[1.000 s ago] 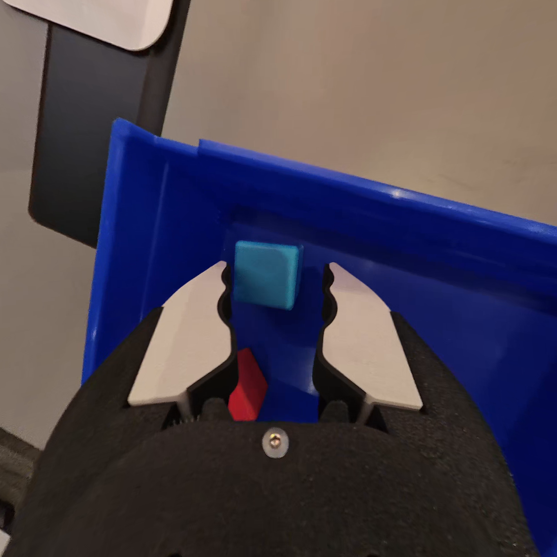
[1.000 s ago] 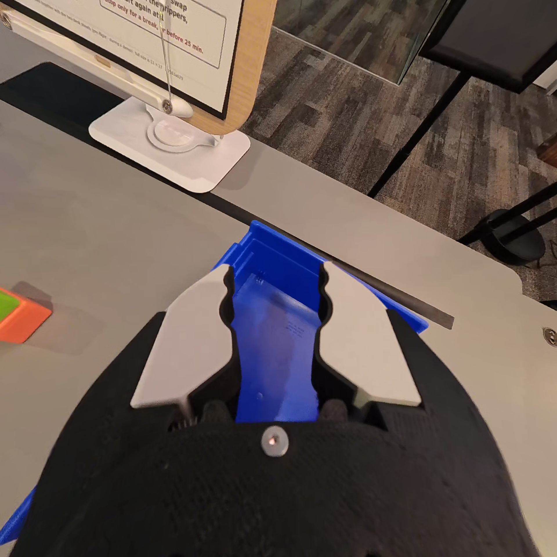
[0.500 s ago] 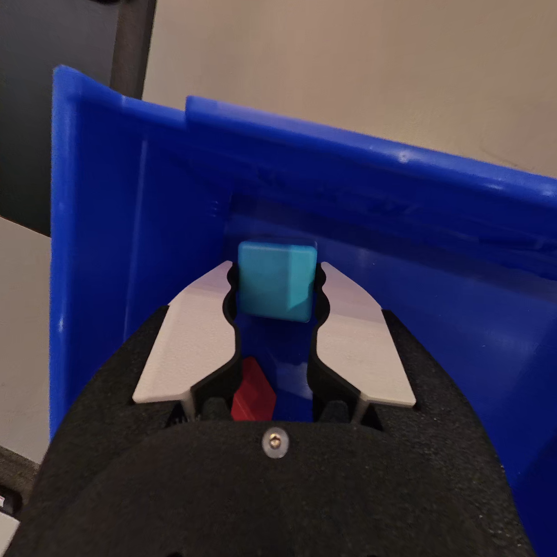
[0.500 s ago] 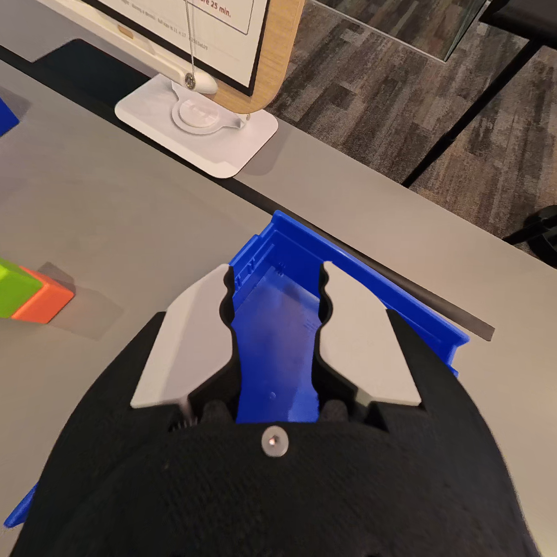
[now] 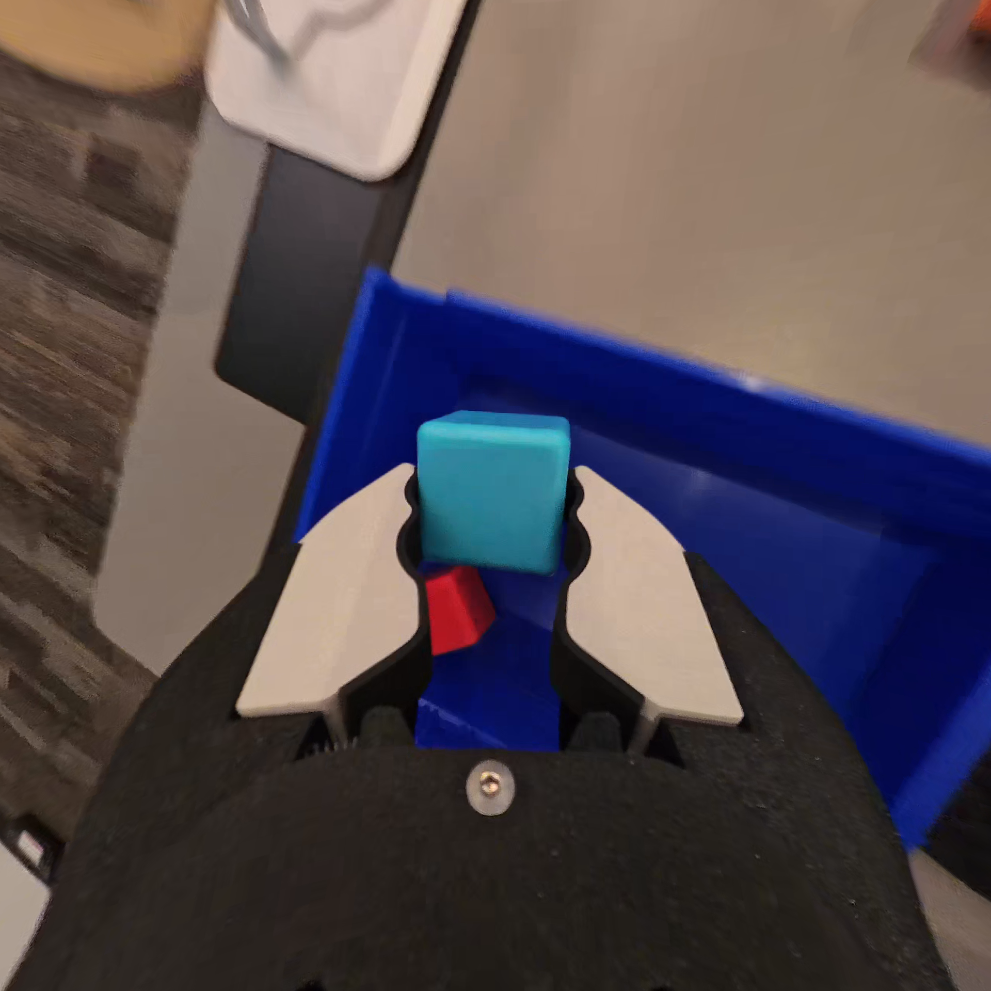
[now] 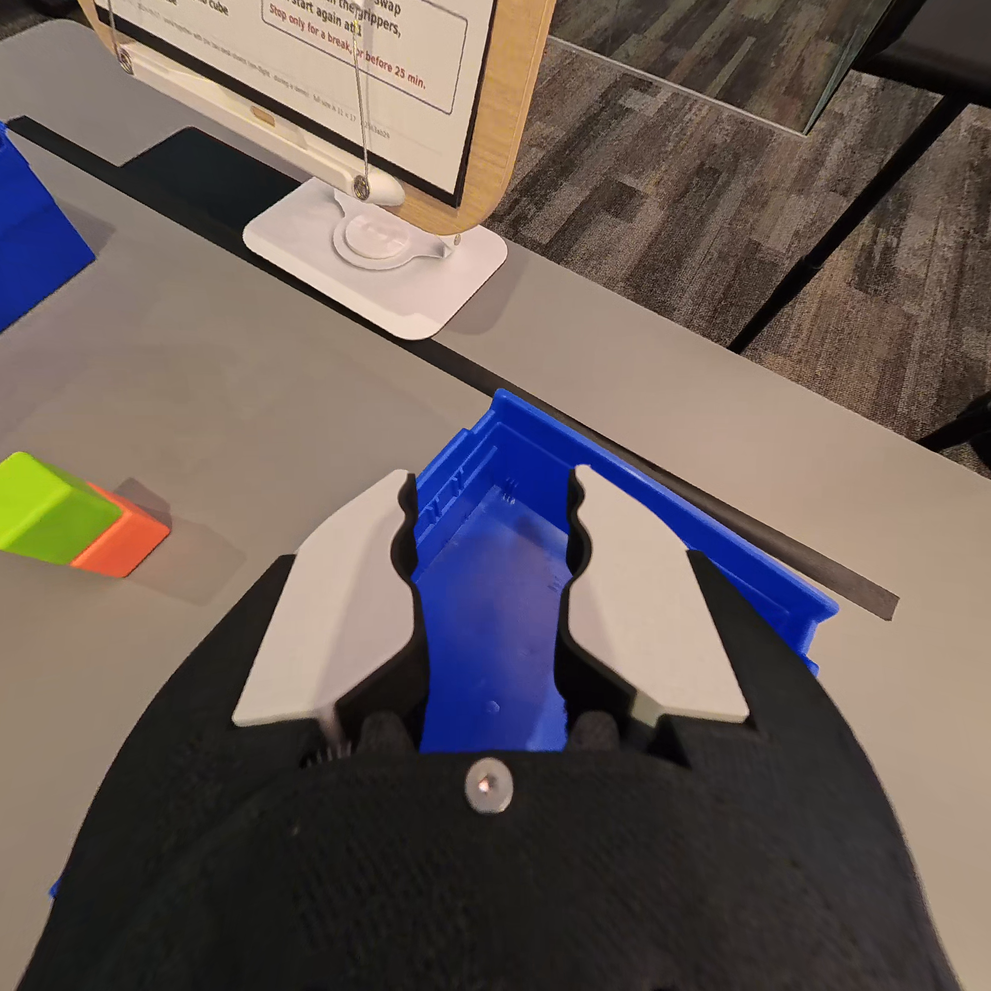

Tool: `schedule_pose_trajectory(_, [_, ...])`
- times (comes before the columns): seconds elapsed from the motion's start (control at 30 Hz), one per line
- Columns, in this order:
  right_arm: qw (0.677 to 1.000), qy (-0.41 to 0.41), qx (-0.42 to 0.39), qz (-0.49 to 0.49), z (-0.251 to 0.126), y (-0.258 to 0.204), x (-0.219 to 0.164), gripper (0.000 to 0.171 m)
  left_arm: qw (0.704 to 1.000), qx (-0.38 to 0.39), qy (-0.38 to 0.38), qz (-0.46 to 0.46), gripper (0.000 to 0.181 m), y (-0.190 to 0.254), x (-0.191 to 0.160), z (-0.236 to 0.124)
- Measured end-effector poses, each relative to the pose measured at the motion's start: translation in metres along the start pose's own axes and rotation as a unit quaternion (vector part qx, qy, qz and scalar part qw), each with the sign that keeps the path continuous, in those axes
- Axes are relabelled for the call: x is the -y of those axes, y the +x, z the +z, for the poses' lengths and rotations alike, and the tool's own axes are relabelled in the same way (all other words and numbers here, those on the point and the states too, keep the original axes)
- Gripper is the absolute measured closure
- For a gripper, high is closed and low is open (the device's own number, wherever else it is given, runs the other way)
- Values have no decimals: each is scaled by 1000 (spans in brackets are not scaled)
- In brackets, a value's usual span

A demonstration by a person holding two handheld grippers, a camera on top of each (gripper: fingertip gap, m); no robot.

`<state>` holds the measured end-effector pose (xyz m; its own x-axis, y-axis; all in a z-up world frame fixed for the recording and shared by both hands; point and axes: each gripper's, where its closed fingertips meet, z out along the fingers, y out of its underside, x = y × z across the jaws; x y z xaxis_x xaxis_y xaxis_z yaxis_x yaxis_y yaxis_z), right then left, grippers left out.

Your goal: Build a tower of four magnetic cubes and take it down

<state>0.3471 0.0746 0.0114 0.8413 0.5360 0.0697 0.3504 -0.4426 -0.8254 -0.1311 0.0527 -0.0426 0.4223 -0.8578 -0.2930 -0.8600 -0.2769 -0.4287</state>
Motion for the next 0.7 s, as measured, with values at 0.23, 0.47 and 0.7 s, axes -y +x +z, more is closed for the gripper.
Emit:
schedule_pose_trajectory(0.23, [1000,20,20,6,-9,-7,8,116,984,-81,131,95,131,108,135,-70])
schedule_pose_trajectory(0.47, [999,20,35,3,-17,-13,8,116,974,-145,97,147,131,184,195,-7])
schedule_pose_trajectory(0.7, [998,30,45,15,-23,-9,10,116,973,-163,43,160,131,197,199,28])
